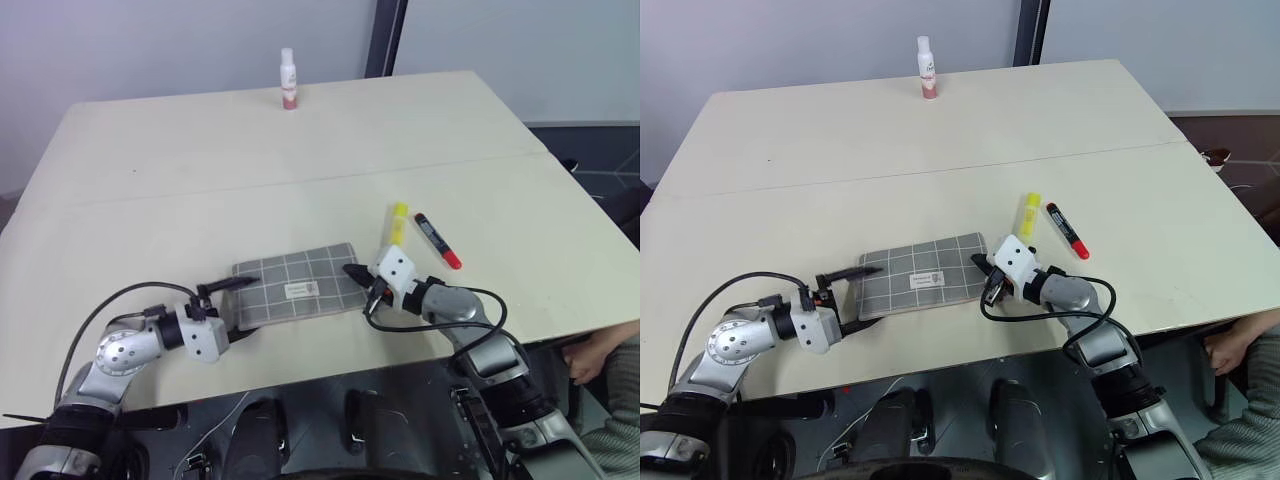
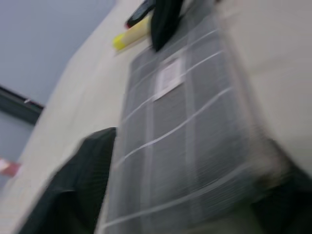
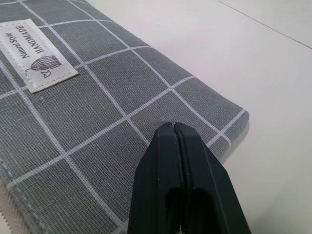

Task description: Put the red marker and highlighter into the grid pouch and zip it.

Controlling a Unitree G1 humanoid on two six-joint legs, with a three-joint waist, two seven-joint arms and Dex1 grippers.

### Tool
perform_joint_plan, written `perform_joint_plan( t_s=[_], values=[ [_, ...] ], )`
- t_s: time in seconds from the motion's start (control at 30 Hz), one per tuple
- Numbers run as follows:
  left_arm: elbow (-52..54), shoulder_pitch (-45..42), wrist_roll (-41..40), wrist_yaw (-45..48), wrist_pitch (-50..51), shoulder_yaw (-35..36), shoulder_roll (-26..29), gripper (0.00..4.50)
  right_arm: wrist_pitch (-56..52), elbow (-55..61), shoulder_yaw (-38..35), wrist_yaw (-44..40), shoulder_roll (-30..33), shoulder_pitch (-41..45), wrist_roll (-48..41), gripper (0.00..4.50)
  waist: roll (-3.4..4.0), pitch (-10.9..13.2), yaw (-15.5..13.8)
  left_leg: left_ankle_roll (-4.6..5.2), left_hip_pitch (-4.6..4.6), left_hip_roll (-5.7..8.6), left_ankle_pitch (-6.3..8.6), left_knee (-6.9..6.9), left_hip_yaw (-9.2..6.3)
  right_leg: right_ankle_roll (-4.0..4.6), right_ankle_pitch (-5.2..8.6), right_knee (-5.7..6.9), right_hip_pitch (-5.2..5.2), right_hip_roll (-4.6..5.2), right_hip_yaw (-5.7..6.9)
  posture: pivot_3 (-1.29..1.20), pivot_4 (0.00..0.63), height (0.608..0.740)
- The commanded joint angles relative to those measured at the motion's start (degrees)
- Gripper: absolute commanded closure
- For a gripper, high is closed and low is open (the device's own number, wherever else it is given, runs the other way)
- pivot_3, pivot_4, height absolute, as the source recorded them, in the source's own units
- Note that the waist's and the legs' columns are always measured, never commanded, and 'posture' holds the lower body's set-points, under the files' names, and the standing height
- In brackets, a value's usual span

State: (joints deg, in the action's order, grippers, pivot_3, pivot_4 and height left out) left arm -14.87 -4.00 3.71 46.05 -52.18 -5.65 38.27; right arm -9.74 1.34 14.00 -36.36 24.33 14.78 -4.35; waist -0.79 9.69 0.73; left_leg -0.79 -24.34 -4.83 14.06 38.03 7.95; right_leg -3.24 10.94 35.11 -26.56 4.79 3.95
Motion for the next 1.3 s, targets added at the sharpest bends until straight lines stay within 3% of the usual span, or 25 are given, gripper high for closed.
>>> perform_joint_plan(
  t_s=[0.03,0.13,0.17,0.37,0.47,0.67,0.87,1.07,1.23,1.3],
  values=[
    [0.3,0.5,-0.9,0.2,-1.2,-1.4,1.3,2.79,-0.7,1.2,-1.1,0.8,-0.4,-0.1,0.6,4.5,0.0,0.0,0.0,-0.03,0.0,0.0,0.02,0.0,-0.01,-0.03,0.02,0.0,0.0,0.0,0.0,0.0,0.15,0.74],
    [0.2,0.9,-1.6,0.3,-1.1,-1.9,2.1,4.26,-0.9,1.7,-1.3,0.7,-0.7,-0.2,0.2,4.5,0.1,-0.1,0.0,-0.08,0.03,-0.01,0.05,0.0,-0.05,-0.08,0.05,0.0,0.01,0.0,0.0,0.0,0.15,0.74],
    [0.2,1.1,-1.9,0.5,-1.1,-2.0,2.5,4.42,-0.8,2.0,-1.2,0.5,-0.6,-0.1,0.3,4.5,0.15,-0.1,0.1,-0.08,0.03,-0.01,0.05,0.0,-0.06,-0.08,0.05,0.0,0.01,0.0,0.0,0.0,0.15,0.74],
    [2.2,2.0,-6.4,0.2,3.5,-0.6,3.1,4.42,-2.6,4.9,-3.2,-0.4,-1.5,0.6,-3.2,4.5,0.16,-0.1,0.2,0.03,0.02,-0.01,-0.02,-0.05,-0.06,-0.03,0.02,0.0,-0.05,-0.03,-0.04,0.0,0.15,0.74],
    [4.9,1.8,-11.0,-0.7,9.3,1.1,2.2,4.5,-5.2,7.8,-5.8,-1.0,-1.8,1.3,-7.1,3.19,0.15,-0.1,0.1,0.03,-0.01,-0.01,-0.02,-0.05,-0.07,-0.03,0.03,0.0,-0.06,-0.04,-0.03,0.0,0.15,0.74],
    [9.3,2.5,-15.7,-1.1,16.0,5.4,3.0,4.5,-15.2,19.9,-11.5,-1.2,-0.6,-3.3,-16.9,0.11,0.13,-0.1,-0.1,0.02,-0.05,-0.02,-0.01,-0.04,-0.16,-0.05,0.04,0.0,-0.08,-0.04,-0.03,0.0,0.15,0.74],
    [12.2,3.2,-17.0,-2.9,21.1,7.4,0.4,4.5,-18.6,20.0,-9.2,2.0,-0.2,-6.8,-14.0,0.03,0.13,-0.1,0.1,-0.01,-0.05,-0.01,0.01,-0.06,-0.16,-0.12,0.09,-0.02,-0.09,-0.03,-0.03,0.0,0.15,0.74],
    [14.4,3.1,-16.1,-3.3,24.0,7.8,-1.8,4.5,-20.3,16.1,-8.4,11.2,-7.7,-7.8,-11.6,0.03,0.12,-0.1,0.0,-0.1,-0.05,-0.01,0.06,-0.05,-0.2,-0.16,0.11,-0.02,-0.08,-0.08,-0.01,0.0,0.15,0.74],
    [12.0,1.9,-15.5,-2.0,22.5,8.3,-1.3,4.5,-19.9,10.7,-8.5,13.2,-13.4,-3.3,-12.5,0.03,0.12,-0.1,0.3,-0.09,-0.07,-0.01,0.05,-0.05,-0.18,-0.05,0.05,-0.03,-0.1,-0.08,-0.02,0.0,0.15,0.74],
    [11.5,1.3,-15.3,-1.8,22.3,8.3,-1.2,4.5,-19.5,9.7,-8.6,12.0,-14.6,-1.5,-13.6,0.62,0.13,-0.1,0.2,-0.08,-0.07,-0.01,0.05,-0.05,-0.19,-0.04,0.04,-0.01,-0.11,-0.1,-0.01,0.0,0.15,0.74]
  ],
)
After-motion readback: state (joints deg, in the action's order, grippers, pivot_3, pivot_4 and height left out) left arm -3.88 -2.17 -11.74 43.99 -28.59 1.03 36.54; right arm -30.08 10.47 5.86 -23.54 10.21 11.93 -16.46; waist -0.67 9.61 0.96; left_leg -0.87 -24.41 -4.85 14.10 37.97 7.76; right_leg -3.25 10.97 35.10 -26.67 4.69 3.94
